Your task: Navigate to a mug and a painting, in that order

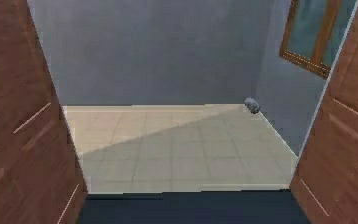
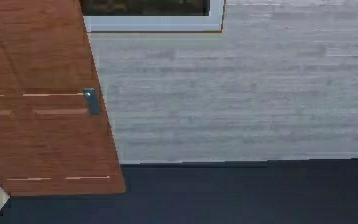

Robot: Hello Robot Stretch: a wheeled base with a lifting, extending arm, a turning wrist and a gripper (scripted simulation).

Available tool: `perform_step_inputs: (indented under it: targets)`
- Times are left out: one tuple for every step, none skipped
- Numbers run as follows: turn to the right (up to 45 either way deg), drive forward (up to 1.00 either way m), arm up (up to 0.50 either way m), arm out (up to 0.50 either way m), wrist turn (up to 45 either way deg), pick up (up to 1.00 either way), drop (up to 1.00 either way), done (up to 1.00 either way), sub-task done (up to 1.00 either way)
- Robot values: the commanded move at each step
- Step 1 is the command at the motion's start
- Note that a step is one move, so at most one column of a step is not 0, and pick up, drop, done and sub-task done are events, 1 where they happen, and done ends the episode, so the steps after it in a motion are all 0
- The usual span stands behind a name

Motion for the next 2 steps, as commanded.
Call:
perform_step_inputs:
  targets:
    - [0.0, 1.00, 0.00, 0.00, 0.0, 0.00, 0.00, 0.00, 0.00]
    - [-3.0, 0.00, 0.00, 0.00, 0.0, 0.00, 0.00, 0.00, 0.00]
